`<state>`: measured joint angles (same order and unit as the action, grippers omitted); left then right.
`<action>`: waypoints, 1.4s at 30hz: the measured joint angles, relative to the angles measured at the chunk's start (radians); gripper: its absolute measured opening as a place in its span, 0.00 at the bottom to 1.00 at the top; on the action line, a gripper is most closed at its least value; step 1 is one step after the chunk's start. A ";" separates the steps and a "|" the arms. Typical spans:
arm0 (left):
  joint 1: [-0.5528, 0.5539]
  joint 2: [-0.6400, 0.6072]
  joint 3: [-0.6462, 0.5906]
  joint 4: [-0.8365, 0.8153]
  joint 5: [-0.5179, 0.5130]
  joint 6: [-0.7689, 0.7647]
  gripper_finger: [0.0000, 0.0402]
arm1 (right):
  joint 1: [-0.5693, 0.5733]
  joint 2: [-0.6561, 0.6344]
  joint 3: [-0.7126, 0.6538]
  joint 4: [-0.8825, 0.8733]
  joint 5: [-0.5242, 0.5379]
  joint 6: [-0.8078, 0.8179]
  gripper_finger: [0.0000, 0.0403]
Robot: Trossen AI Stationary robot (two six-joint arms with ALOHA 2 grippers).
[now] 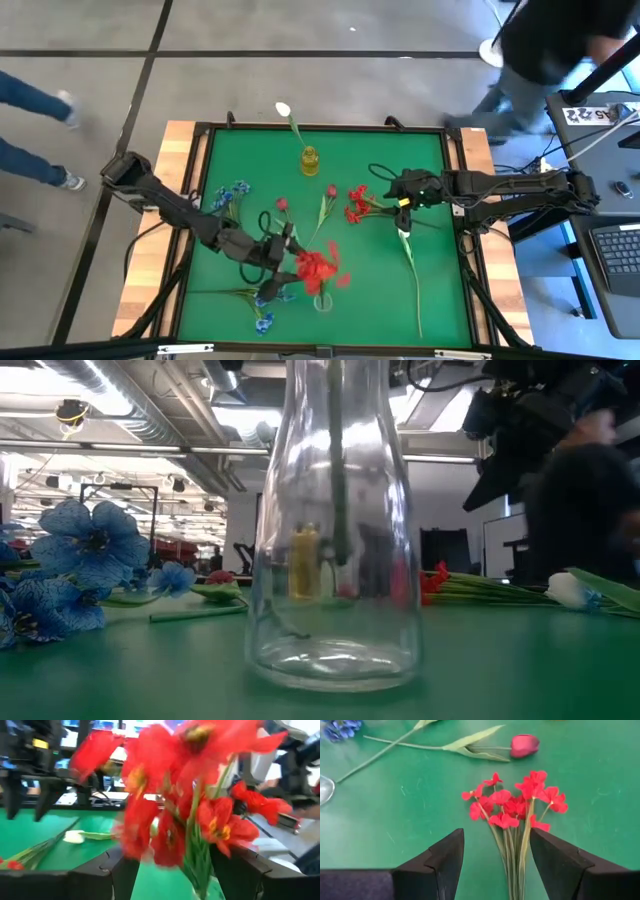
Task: Sort flowers into vase by color
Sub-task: Put the left orange flower into the transparent vase, then put the orange flower into the transparent vase
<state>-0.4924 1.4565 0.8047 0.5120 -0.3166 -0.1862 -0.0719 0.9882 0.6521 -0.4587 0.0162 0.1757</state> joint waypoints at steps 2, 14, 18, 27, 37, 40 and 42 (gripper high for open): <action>-0.018 0.007 0.000 -0.004 0.000 0.002 0.57 | 0.000 0.000 0.000 0.015 0.000 0.000 0.56; -0.054 0.017 0.000 -0.044 -0.054 -0.008 0.57 | 0.000 0.000 0.000 0.024 0.000 0.000 0.56; -0.057 -0.022 0.000 -0.209 -0.204 -0.046 0.57 | 0.000 0.000 0.000 -0.052 0.005 0.000 0.56; -0.007 -0.042 0.000 -0.353 -0.197 -0.128 0.57 | 0.000 0.103 0.001 -0.107 0.088 0.001 0.56; 0.114 -0.039 -0.146 -0.320 -0.134 -0.206 0.57 | 0.000 0.357 0.000 -0.090 0.107 -0.029 0.56; 0.139 -0.041 -0.249 -0.176 -0.096 -0.229 0.57 | -0.013 0.406 0.000 -0.059 0.107 -0.042 0.56; 0.146 -0.048 -0.315 -0.059 -0.079 -0.231 0.57 | -0.037 0.427 0.001 -0.054 0.107 -0.042 0.56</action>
<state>-0.3461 1.4089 0.4900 0.4533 -0.3956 -0.4169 -0.1090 1.4153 0.6529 -0.5125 0.1230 0.1333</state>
